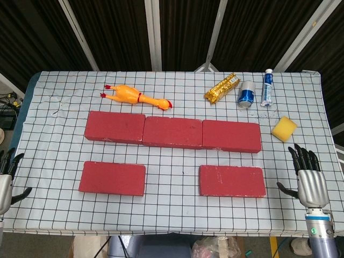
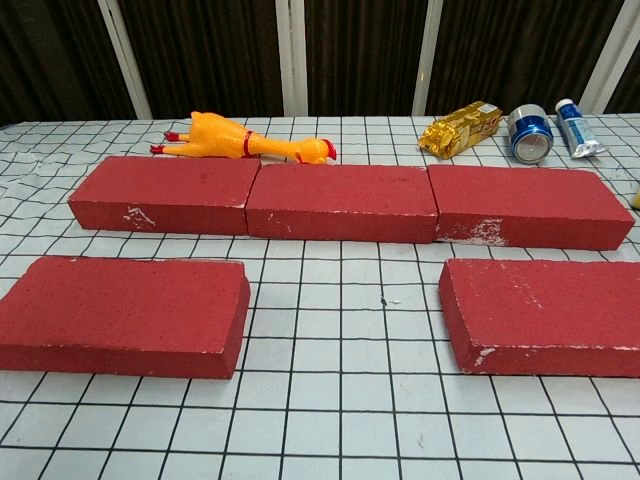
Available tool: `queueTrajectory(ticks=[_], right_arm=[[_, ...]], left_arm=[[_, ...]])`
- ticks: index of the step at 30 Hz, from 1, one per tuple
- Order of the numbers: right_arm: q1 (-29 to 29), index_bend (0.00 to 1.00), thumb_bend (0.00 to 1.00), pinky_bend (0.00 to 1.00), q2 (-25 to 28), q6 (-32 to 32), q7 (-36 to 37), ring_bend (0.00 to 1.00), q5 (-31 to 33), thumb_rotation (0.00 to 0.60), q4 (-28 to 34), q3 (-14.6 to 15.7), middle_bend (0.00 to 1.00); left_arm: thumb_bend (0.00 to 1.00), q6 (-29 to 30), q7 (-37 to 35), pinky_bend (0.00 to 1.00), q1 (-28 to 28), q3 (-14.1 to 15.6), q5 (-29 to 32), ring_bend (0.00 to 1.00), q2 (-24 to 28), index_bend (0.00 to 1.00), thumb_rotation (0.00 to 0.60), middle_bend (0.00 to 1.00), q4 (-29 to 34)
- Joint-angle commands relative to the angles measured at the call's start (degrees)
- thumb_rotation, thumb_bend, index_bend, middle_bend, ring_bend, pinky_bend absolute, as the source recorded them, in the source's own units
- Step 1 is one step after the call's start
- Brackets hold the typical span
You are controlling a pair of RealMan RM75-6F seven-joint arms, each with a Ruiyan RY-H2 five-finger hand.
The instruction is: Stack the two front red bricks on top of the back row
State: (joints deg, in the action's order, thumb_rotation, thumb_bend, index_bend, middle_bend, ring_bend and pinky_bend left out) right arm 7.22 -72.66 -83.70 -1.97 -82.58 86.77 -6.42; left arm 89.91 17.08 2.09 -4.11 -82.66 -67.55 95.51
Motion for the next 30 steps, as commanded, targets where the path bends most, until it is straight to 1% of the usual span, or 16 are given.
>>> queueTrajectory(ticks=[1,6,11,12,15,17,20,23,30], right_arm=[[0.0,0.03,0.17,0.0,0.1,0.1,0.0,0.0,0.0,0.6,0.1,0.1,0.0],[0.1,0.03,0.17,0.0,0.7,0.8,0.7,0.0,-0.5,0.6,0.7,0.6,0.0],[0.2,0.03,0.17,0.0,2.4,2.2,1.3,0.0,-1.4,0.6,2.0,1.8,0.0],[0.5,0.03,0.17,0.0,3.3,3.7,1.4,0.0,-2.0,0.6,2.8,2.9,0.0],[1.3,0.02,0.17,0.0,6.2,7.8,1.9,0.0,-2.1,0.6,5.7,4.7,0.0],[1.8,0.01,0.17,0.0,7.7,9.8,1.7,0.0,-1.8,0.6,7.3,5.4,0.0],[2.7,0.01,0.17,0.0,9.5,12.2,0.2,0.0,-1.1,0.6,10.0,5.9,0.0],[3.6,0.0,0.16,0.0,10.6,13.8,-2.9,0.0,-0.3,0.6,12.9,5.8,0.0],[7.2,0.0,0.16,0.0,13.3,19.4,-13.0,0.0,3.9,0.6,21.2,5.4,0.0]], left_arm=[[0.0,0.0,0.0,0.12,0.0,0.0,0.1,0.0,0.0,0.16,0.6,0.03,0.0],[0.0,0.2,-0.2,0.12,0.0,-0.1,-0.1,0.0,0.1,0.16,0.6,0.03,0.1],[0.0,-0.1,-0.2,0.12,0.1,0.1,-0.2,0.0,0.1,0.16,0.6,0.03,0.0],[0.0,-0.2,-0.2,0.12,0.1,0.1,-0.1,0.0,0.1,0.16,0.6,0.03,0.0],[0.0,-0.1,-0.1,0.12,0.0,0.0,0.2,0.0,0.2,0.16,0.6,0.03,0.2],[0.0,0.1,0.0,0.12,-0.1,-0.1,0.2,0.0,0.1,0.16,0.6,0.03,0.2],[0.0,-0.1,0.3,0.12,0.0,0.0,0.2,0.0,0.0,0.16,0.6,0.03,0.2],[0.0,-0.6,0.8,0.12,0.2,-0.1,0.7,0.0,-0.3,0.16,0.6,0.03,0.1],[0.0,-1.0,0.9,0.12,0.4,-0.1,0.9,0.0,-0.4,0.16,0.6,0.03,0.0]])
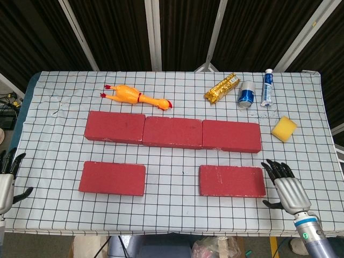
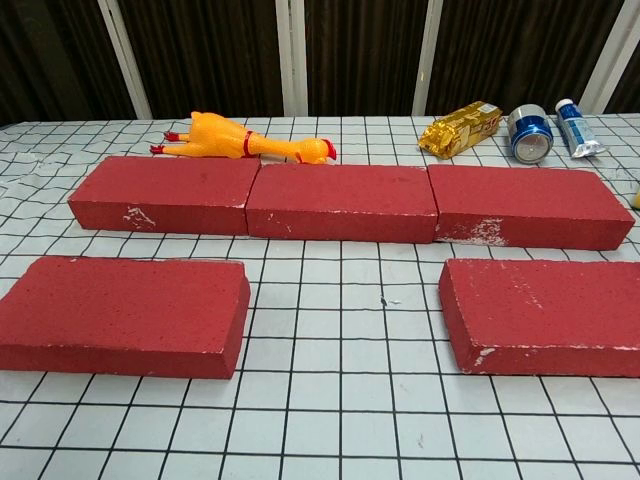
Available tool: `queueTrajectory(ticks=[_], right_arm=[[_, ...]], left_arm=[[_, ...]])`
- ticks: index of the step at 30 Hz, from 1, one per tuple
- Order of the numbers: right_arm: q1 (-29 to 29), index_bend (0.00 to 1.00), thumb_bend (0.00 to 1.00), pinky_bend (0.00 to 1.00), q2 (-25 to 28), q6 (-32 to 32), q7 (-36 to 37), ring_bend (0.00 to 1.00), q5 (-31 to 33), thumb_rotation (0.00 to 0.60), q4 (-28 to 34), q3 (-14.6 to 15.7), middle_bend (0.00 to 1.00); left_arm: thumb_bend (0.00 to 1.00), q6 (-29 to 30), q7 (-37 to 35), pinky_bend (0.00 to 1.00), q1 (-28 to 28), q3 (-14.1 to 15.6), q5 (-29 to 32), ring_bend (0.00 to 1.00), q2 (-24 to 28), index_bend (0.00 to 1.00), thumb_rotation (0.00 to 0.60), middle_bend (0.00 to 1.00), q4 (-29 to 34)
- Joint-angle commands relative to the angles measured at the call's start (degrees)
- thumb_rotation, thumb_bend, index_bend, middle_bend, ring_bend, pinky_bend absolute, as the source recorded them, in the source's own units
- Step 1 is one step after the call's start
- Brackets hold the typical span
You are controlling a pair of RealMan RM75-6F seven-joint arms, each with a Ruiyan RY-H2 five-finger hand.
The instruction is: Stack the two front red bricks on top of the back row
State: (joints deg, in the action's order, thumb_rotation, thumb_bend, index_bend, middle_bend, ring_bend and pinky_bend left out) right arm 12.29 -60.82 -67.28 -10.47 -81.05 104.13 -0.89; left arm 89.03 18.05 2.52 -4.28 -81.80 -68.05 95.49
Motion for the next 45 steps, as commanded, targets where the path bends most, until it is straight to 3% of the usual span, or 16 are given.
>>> queueTrajectory(ticks=[1,20,45], right_arm=[[2.5,0.0,0.16,0.0,1.5,3.5,-5.4,0.0,3.0,0.6,4.6,-0.2,0.0],[9.8,0.0,0.16,0.0,-7.2,6.3,-21.8,0.0,19.3,0.6,9.1,-2.2,0.0],[16.1,0.0,0.16,0.0,-12.3,4.5,-28.7,0.0,31.4,0.6,6.0,-2.4,0.0]], left_arm=[[0.0,-0.1,-0.2,0.12,0.0,0.0,0.1,0.0,0.1,0.16,0.6,0.03,0.0],[0.0,-0.1,-1.7,0.12,-0.1,-0.4,0.9,0.0,0.9,0.16,0.6,0.03,-0.2],[0.0,0.0,-1.5,0.12,0.0,-0.5,1.3,0.0,0.8,0.16,0.6,0.03,-0.4]])
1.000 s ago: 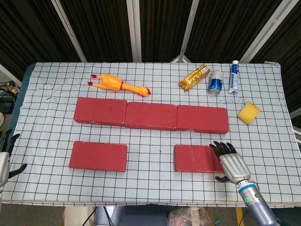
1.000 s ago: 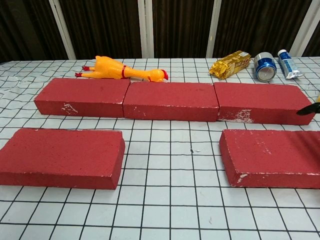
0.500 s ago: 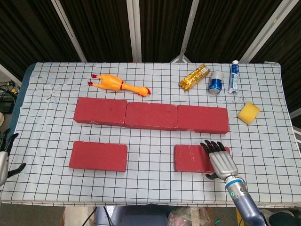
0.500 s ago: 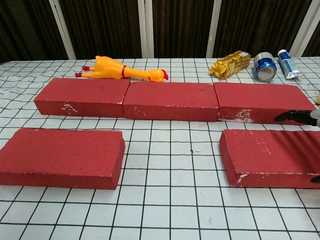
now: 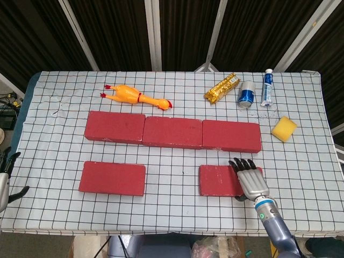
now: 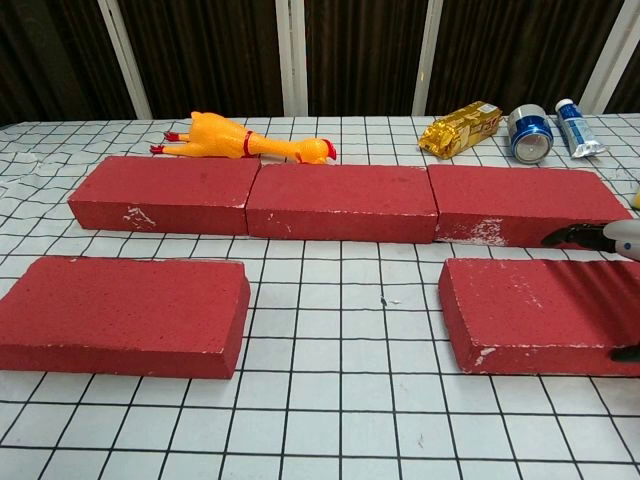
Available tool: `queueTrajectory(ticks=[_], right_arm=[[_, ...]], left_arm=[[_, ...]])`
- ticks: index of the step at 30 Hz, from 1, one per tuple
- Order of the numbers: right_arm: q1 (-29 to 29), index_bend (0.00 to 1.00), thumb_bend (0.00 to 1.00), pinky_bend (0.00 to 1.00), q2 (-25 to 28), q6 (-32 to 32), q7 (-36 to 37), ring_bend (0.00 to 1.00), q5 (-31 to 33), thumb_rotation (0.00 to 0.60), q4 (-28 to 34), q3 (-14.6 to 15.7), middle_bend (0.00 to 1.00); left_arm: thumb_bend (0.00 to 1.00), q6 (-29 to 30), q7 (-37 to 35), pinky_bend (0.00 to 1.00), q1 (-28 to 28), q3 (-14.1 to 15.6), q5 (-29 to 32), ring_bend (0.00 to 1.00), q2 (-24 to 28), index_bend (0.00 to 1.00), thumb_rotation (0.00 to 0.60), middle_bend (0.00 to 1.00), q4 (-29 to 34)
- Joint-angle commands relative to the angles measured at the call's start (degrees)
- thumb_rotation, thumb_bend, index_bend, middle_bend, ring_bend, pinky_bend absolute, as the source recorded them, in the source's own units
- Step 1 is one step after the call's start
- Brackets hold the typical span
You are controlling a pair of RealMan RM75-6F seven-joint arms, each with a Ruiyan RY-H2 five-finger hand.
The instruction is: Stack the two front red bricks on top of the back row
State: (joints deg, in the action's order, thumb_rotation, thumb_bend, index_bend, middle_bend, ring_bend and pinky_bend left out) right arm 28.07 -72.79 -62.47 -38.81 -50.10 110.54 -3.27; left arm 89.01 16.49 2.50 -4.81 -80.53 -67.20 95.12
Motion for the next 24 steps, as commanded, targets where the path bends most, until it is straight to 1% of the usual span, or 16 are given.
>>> queueTrajectory(ticks=[1,4,7,12,14,19,24], right_arm=[[0.5,0.0,0.16,0.0,-0.5,-0.5,-0.6,0.0,0.7,0.6,-0.6,0.1,0.0],[1.2,0.0,0.16,0.0,-0.8,-0.8,-1.5,0.0,1.9,0.6,-1.0,0.3,0.05],[1.8,0.0,0.16,0.0,-0.9,-0.7,-2.3,0.03,3.1,0.6,-1.2,0.7,0.12],[2.6,0.0,0.16,0.0,-1.2,-1.1,-3.0,0.07,4.0,0.6,-1.4,1.2,0.17],[2.7,0.03,0.16,0.0,-1.3,-1.7,-3.0,0.08,3.8,0.6,-1.5,1.4,0.18],[2.6,0.18,0.16,0.0,-1.3,-3.4,-2.6,0.09,2.2,0.6,-0.9,1.5,0.2],[2.7,0.25,0.16,0.0,-0.4,-4.5,-2.4,0.1,0.9,0.6,0.4,1.4,0.21]], left_arm=[[0.0,0.0,0.0,0.12,0.0,0.0,0.0,0.0,0.0,0.16,0.6,0.03,0.0],[0.0,0.0,0.0,0.12,0.0,0.0,0.1,0.0,0.0,0.17,0.6,0.03,0.0],[0.0,-0.1,0.0,0.12,0.0,0.0,0.0,0.0,0.0,0.17,0.6,0.03,0.0],[0.0,0.1,0.0,0.12,0.0,0.0,0.0,0.0,-0.1,0.17,0.6,0.03,0.0],[0.0,0.1,0.0,0.12,0.0,0.0,0.0,0.0,-0.1,0.17,0.6,0.03,0.0],[0.0,-0.1,-0.1,0.12,0.0,0.1,-0.1,0.0,-0.1,0.17,0.6,0.03,0.0],[0.0,-0.1,-0.3,0.12,0.0,0.2,-0.1,0.0,0.0,0.18,0.6,0.03,0.0]])
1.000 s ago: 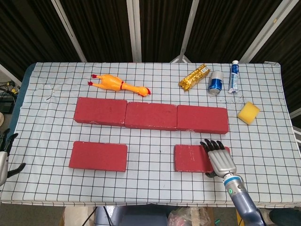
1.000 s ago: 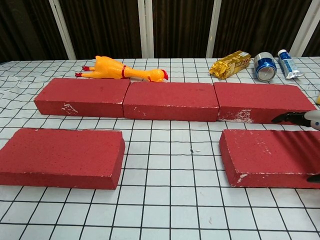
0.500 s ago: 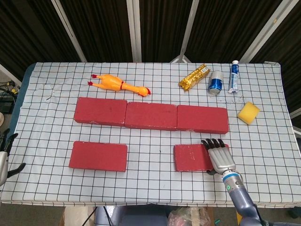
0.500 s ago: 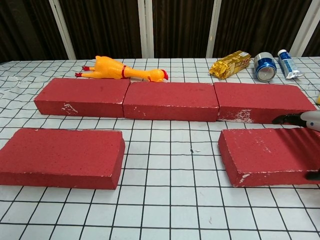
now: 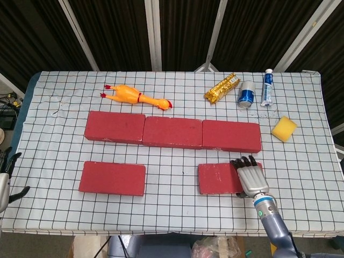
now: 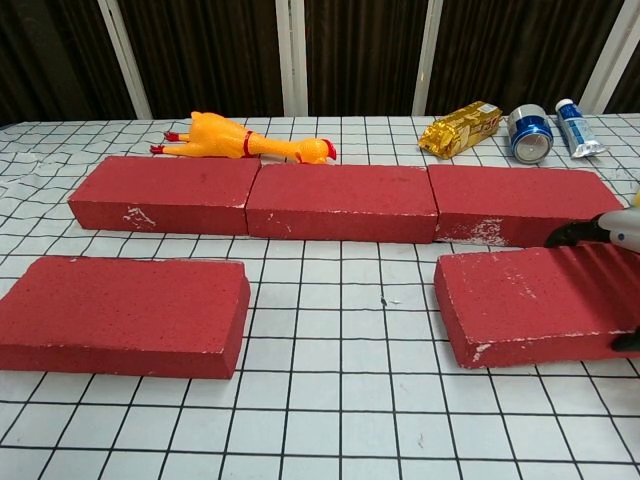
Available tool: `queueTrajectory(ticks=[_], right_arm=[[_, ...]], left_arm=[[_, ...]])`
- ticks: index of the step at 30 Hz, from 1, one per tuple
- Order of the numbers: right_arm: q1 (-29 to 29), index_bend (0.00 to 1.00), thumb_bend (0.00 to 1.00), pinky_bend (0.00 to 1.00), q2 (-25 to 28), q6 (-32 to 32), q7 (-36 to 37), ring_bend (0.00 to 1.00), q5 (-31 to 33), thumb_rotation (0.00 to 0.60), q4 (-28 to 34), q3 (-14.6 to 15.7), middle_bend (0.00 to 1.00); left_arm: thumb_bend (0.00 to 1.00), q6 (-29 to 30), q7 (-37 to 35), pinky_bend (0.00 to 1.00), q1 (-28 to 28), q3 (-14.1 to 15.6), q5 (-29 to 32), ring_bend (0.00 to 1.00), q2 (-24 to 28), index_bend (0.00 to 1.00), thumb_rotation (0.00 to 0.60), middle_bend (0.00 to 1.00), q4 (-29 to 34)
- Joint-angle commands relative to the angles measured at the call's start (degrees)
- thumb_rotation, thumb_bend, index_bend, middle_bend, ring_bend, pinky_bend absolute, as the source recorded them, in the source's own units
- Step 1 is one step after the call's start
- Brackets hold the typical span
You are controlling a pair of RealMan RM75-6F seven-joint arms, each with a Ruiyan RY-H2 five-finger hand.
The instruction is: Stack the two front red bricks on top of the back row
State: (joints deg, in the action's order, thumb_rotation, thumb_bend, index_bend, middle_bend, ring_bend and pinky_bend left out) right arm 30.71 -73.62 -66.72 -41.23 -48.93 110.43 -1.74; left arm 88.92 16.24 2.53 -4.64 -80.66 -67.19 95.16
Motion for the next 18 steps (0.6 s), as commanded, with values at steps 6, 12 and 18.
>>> queueTrajectory(ticks=[6,12,18], right_arm=[[1.3,0.27,0.16,0.0,4.8,-2.1,0.4,0.1,0.1,0.6,4.3,-3.1,0.21],[4.4,0.27,0.16,0.0,10.3,-1.5,0.4,0.1,5.1,0.6,7.4,-8.3,0.22],[14.3,0.27,0.16,0.0,13.3,6.5,-3.3,0.1,20.2,0.6,5.4,-13.9,0.22]], left_arm=[[0.0,0.1,-0.3,0.12,0.0,-0.1,0.1,0.0,0.1,0.18,0.6,0.03,0.0],[0.0,-0.4,-0.1,0.12,0.1,-0.2,0.6,0.0,0.0,0.18,0.6,0.03,-0.1],[0.0,-0.1,0.1,0.12,0.1,-0.4,0.9,0.0,-0.1,0.18,0.6,0.03,-0.2]])
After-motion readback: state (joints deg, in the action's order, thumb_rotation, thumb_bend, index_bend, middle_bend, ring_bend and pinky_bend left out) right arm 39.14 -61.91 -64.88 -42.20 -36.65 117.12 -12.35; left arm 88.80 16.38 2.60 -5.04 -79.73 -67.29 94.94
